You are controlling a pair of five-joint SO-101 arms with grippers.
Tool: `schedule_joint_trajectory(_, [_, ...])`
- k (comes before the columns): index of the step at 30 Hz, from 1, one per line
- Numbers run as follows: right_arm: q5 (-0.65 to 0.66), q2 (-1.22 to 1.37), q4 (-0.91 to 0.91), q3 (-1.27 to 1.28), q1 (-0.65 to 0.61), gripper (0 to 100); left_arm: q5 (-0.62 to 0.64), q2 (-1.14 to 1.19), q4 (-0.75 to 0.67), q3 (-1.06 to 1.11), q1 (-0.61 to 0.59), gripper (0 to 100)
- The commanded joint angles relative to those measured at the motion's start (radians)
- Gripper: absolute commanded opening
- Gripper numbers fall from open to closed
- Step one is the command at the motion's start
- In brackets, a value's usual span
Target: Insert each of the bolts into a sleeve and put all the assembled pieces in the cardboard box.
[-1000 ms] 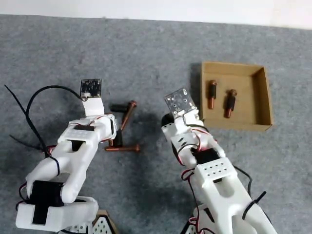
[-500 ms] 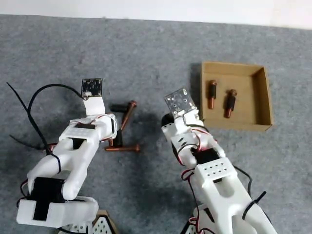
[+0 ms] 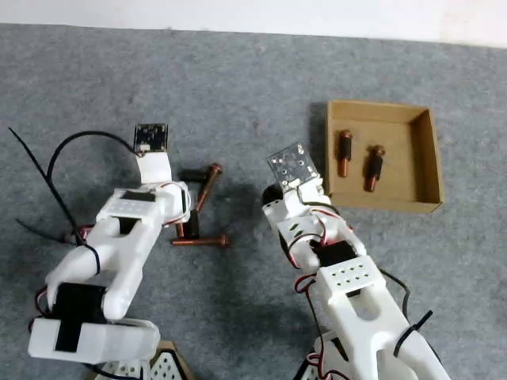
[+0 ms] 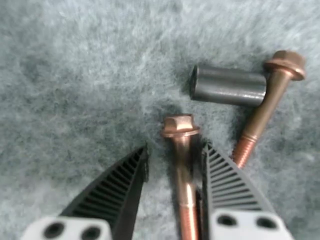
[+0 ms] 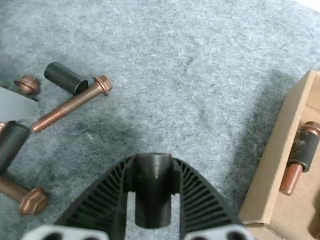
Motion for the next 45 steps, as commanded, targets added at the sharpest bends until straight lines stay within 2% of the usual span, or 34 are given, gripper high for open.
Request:
schedule_joint_trajectory(1, [0.008,-0.036,-0.031,-0.005,0.008,0.5,0.005,0.041,0.015,-0.051,0.016,17])
schedule_joint_trajectory(13, [0.008,-0.036,-0.031,-0.005,0.008,0.5,0.005,0.042,0.017,-0.053,0.016,17])
schedule_joint_trajectory(15, [0.008,-0.036,-0.031,-0.005,0.008,0.5,0.005,0.042,0.017,-0.051,0.016,14])
schedule_joint_trajectory(19, [0.008,-0.036,-0.031,-0.005,0.008,0.5,-0.014,0.042,0.017,-0.053,0.016,0])
schedule_joint_trajectory(23, [0.008,-0.036,-0.031,-0.005,0.008,0.5,-0.081,0.042,0.017,-0.051,0.018,1])
schedule_joint_trajectory(29, [0.008,-0.036,-0.031,-0.005,0.008,0.5,-0.081,0.013,0.017,-0.048,0.028,1])
schedule_joint_trajectory(34, [0.008,-0.036,-0.031,-0.005,0.008,0.5,-0.081,-0.282,0.009,0.111,0.019,1])
schedule_joint_trajectory(37, [0.008,-0.036,-0.035,-0.005,-0.002,0.5,-0.083,-0.533,-0.120,0.315,0.018,1])
schedule_joint_trajectory(41, [0.008,-0.036,-0.143,0.039,-0.054,0.5,-0.083,-0.866,-0.331,0.591,0.021,1])
schedule_joint_trajectory(45, [0.008,-0.039,-0.312,0.125,-0.117,0.5,-0.081,-1.156,-0.334,0.720,0.021,1])
